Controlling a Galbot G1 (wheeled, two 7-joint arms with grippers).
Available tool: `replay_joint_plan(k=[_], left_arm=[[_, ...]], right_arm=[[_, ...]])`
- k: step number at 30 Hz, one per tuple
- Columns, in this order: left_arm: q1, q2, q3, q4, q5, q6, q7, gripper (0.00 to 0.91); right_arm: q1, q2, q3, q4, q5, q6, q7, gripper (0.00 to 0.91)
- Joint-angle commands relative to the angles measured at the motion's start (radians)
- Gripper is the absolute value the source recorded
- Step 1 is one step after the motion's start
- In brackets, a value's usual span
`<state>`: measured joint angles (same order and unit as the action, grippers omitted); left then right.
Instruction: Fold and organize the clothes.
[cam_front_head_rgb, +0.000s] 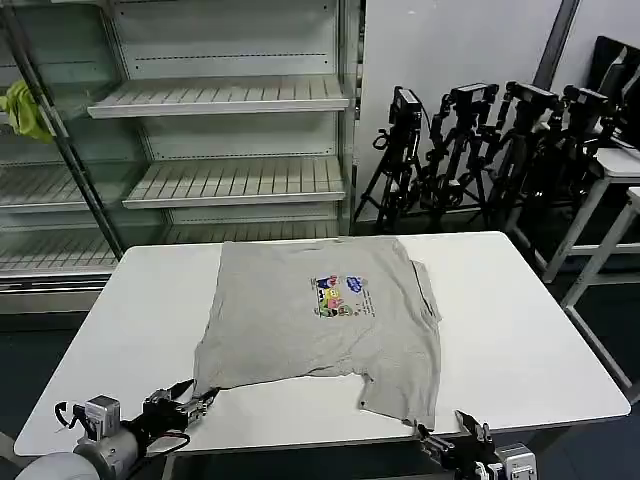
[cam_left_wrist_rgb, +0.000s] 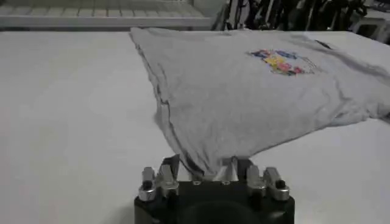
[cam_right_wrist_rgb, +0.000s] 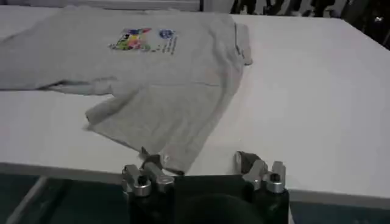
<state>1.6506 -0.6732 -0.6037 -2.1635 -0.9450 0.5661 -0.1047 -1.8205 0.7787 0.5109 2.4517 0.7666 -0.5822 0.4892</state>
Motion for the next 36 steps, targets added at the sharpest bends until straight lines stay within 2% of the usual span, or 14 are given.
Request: replay_joint_plan(k=[1,8,18,36], left_arm=[[0.002,-0.006,0.001,0.002,0.010,0.001,0.001,0.907],[0.000,-0.007,0.005,0.002,0.015,0.000,0.005,0.907],[-0.002,-0.008,0.011,0.005,0.020,0.000,0.007,0.907],[-0.005,-0.026,0.018,0.011,0.032,0.000,0.008,0.907]], right_arm=[[-0.088,-0.022,0.138,0.113,0.013,0.005,0.042,0.907],[-0.034,-0.010,0.127,0.145,0.027,0.005,0.085,0.907],[0.043,0.015,0.016,0.065,0.027,0.004,0.077,0.907],[0.147,-0.002,-0.145,-0.028,0.029,0.005,0.056,0.907]])
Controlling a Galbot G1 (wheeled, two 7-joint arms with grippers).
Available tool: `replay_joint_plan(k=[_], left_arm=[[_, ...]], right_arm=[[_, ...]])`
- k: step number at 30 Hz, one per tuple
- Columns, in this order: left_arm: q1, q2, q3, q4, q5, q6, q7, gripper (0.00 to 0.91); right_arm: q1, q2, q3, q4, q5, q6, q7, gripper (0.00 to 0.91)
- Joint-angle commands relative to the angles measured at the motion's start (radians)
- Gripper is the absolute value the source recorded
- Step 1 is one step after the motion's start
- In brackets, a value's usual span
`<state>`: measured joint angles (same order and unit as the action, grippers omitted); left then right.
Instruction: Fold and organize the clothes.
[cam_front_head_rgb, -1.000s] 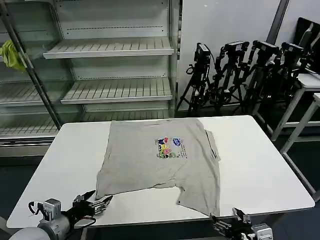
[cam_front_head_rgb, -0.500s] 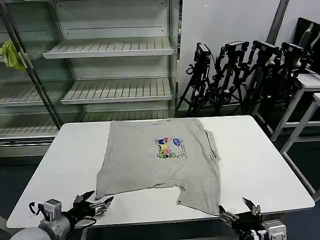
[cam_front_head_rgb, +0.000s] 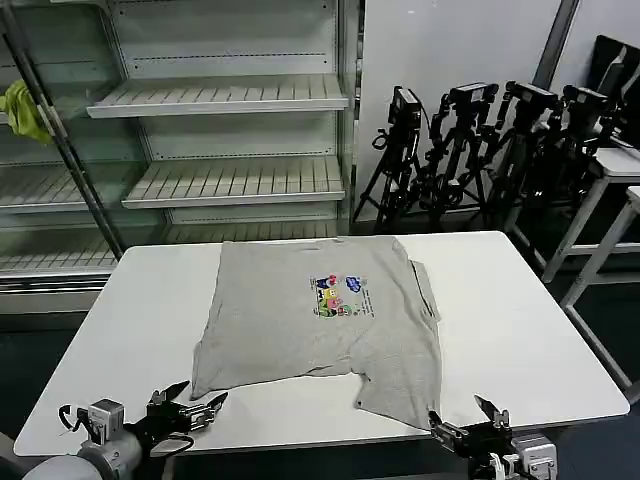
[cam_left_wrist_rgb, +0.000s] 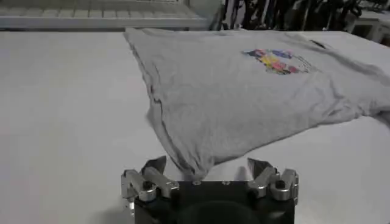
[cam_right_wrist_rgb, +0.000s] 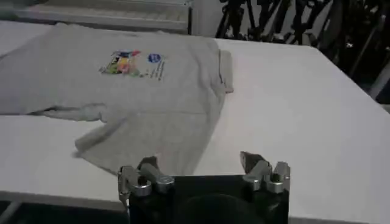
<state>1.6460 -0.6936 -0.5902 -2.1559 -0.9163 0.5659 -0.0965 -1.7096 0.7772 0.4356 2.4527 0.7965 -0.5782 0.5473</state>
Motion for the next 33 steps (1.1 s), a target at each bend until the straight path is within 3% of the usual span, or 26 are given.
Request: replay_joint_plan(k=[1,8,14,15,16,17,20,23,25,33], left_arm=[[0.000,-0.007,0.005,0.004,0.004,0.000,0.001,0.907],[0.000,-0.016,0.007,0.010,0.007,-0.002,0.005,0.907],[0.000,-0.017,0.011,0.010,0.013,-0.002,0.010,0.867],[0.000,-0.017,0.011,0.010,0.013,-0.002,0.011,0.736],[0.000,-0.017,0.011,0.009,0.013,-0.002,0.011,0.675],[0.000,-0.017,0.012,0.009,0.015,-0.002,0.012,0.564],[0.000,-0.019,0.013,0.008,0.017,-0.003,0.014,0.403],[0.000,-0.020,0.013,0.006,0.018,-0.003,0.018,0.121],[0.000,-0.020,0.013,0.005,0.020,-0.004,0.021,0.050],[0.004,-0.023,0.012,0.006,0.039,-0.014,0.037,0.040]], right_arm=[[0.036,0.000,-0.074,-0.031,-0.003,0.001,-0.004,0.907],[0.023,0.003,-0.090,-0.045,-0.026,0.000,-0.014,0.907],[0.004,0.010,-0.083,-0.050,-0.048,0.001,-0.026,0.715],[0.002,0.011,-0.083,-0.050,-0.050,0.001,-0.027,0.675],[-0.003,0.012,-0.079,-0.050,-0.053,0.001,-0.031,0.665],[-0.007,0.014,-0.076,-0.050,-0.056,0.001,-0.033,0.595],[-0.014,0.019,-0.073,-0.051,-0.063,0.001,-0.038,0.443],[-0.020,0.022,-0.072,-0.052,-0.072,0.002,-0.044,0.312],[-0.023,0.024,-0.070,-0.052,-0.076,0.002,-0.046,0.242],[-0.033,0.029,-0.063,-0.053,-0.088,0.005,-0.056,0.060]])
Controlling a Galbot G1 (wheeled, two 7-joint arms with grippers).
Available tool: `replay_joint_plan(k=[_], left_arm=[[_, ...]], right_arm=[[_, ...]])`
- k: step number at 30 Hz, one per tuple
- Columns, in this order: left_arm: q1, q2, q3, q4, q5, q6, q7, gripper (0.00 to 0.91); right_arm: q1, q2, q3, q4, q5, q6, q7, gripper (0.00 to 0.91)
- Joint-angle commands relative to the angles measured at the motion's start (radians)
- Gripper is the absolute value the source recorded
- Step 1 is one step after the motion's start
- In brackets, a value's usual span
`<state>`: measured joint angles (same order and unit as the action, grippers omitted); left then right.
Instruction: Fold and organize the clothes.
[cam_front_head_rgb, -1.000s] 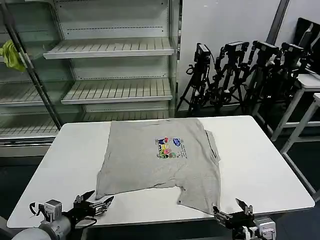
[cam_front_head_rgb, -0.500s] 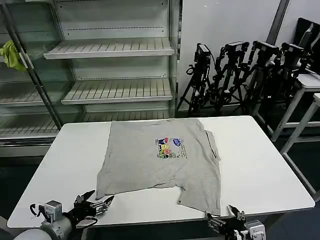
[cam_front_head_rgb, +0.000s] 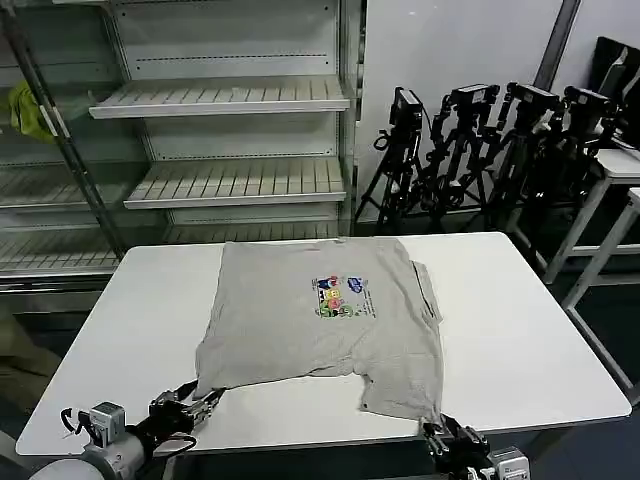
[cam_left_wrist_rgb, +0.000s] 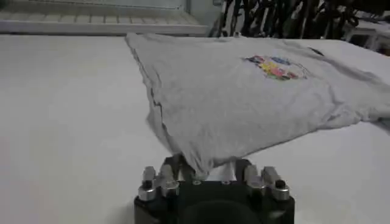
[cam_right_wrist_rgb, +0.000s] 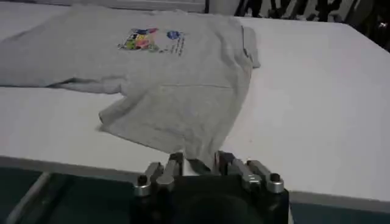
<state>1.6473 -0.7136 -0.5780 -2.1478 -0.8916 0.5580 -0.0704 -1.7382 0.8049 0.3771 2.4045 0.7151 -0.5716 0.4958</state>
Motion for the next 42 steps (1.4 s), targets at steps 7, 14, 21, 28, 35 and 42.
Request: replay_joint_plan(k=[7,14,21,28,35,42], left_arm=[[0.005,-0.006,0.000,0.000,0.029,-0.020,0.020,0.040],[0.004,-0.007,0.000,0.004,0.037,-0.031,0.024,0.040],[0.015,0.005,-0.014,-0.015,0.044,-0.040,0.029,0.040],[0.067,0.033,-0.070,-0.055,0.033,-0.040,0.027,0.040],[0.159,0.055,-0.157,-0.094,0.015,-0.034,0.024,0.040],[0.216,0.069,-0.242,-0.125,-0.029,-0.021,0.014,0.040]], right_arm=[[-0.017,0.005,0.011,-0.003,-0.017,0.001,-0.014,0.000],[-0.029,0.007,0.032,0.002,-0.023,0.012,-0.019,0.000],[-0.042,-0.002,0.055,0.031,-0.022,0.013,-0.019,0.000],[-0.087,-0.031,0.105,0.094,-0.017,0.013,-0.007,0.000],[-0.154,-0.065,0.162,0.142,-0.013,0.010,0.007,0.000],[-0.181,-0.083,0.221,0.189,0.026,-0.003,0.050,0.000]])
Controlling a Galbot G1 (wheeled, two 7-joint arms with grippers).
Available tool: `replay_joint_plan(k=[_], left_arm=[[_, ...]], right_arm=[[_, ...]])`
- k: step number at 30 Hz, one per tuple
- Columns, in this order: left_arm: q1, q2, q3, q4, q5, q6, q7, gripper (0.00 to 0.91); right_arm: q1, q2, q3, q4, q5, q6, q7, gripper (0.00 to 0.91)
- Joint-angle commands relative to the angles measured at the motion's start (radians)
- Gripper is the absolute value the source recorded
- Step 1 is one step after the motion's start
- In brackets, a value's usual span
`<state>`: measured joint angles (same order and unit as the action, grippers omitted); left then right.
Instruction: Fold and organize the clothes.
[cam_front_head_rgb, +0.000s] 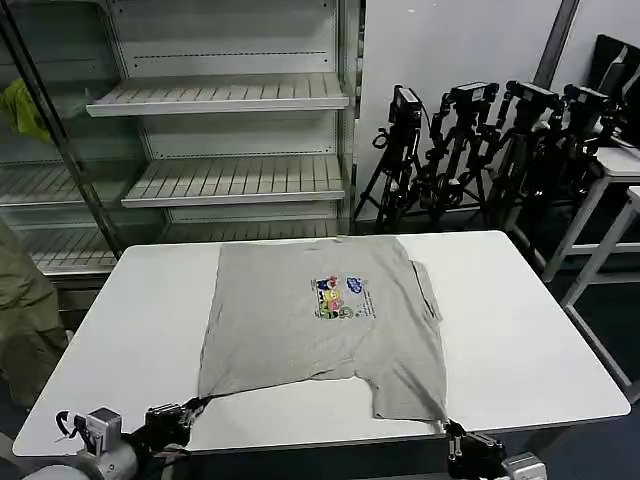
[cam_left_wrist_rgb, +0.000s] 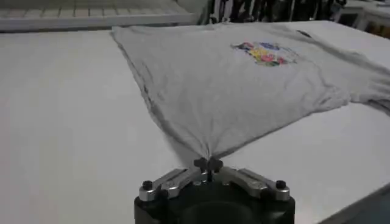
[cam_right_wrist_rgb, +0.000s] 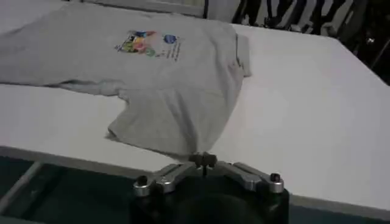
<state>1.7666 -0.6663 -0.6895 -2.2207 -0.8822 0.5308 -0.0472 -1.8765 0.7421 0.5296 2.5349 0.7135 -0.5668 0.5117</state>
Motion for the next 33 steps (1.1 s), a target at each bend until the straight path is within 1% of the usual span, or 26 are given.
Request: replay_joint_plan(k=[1,3,4,6,11,13,16,20,24,27,29,33], left_arm=[[0.112,0.028,-0.150,-0.065,-0.049,0.012,-0.010,0.040],[0.131,0.040,-0.170,-0.077,-0.060,0.016,-0.011,0.050],[0.135,0.043,-0.174,-0.079,-0.061,0.016,-0.014,0.040],[0.132,0.047,-0.174,-0.080,-0.061,0.015,-0.016,0.040],[0.071,0.039,-0.157,-0.058,-0.056,-0.004,-0.024,0.050],[0.039,0.043,-0.158,-0.040,-0.060,-0.008,-0.013,0.050],[-0.024,0.047,-0.147,-0.010,-0.072,-0.014,-0.011,0.050],[-0.072,0.076,-0.110,0.022,-0.073,-0.038,-0.007,0.050],[-0.160,0.087,-0.025,0.064,-0.069,-0.049,-0.007,0.050],[-0.257,0.070,0.038,0.093,-0.071,-0.047,-0.008,0.050],[-0.305,0.058,0.071,0.114,-0.077,-0.045,-0.007,0.050],[-0.439,0.006,0.114,0.167,-0.074,-0.040,-0.005,0.050]], right_arm=[[-0.047,-0.025,0.080,0.069,0.041,-0.010,0.044,0.000],[-0.062,-0.042,0.116,0.083,0.058,-0.011,0.051,0.000],[-0.065,-0.049,0.128,0.083,0.078,-0.011,0.058,0.000],[-0.066,-0.059,0.140,0.083,0.087,-0.011,0.064,0.000],[-0.006,-0.062,0.119,0.073,0.086,-0.009,0.069,0.000],[0.055,-0.064,0.105,0.048,0.085,0.004,0.065,0.000],[0.122,-0.067,0.097,0.014,0.086,0.026,0.053,0.000],[0.190,-0.095,0.086,-0.033,0.085,0.052,0.017,0.000],[0.246,-0.119,0.072,-0.086,0.085,0.075,-0.014,0.000],[0.289,-0.129,0.062,-0.131,0.080,0.095,-0.041,0.000],[0.314,-0.130,0.056,-0.148,0.079,0.099,-0.049,0.000],[0.417,-0.109,0.026,-0.215,0.079,0.106,-0.068,0.000]])
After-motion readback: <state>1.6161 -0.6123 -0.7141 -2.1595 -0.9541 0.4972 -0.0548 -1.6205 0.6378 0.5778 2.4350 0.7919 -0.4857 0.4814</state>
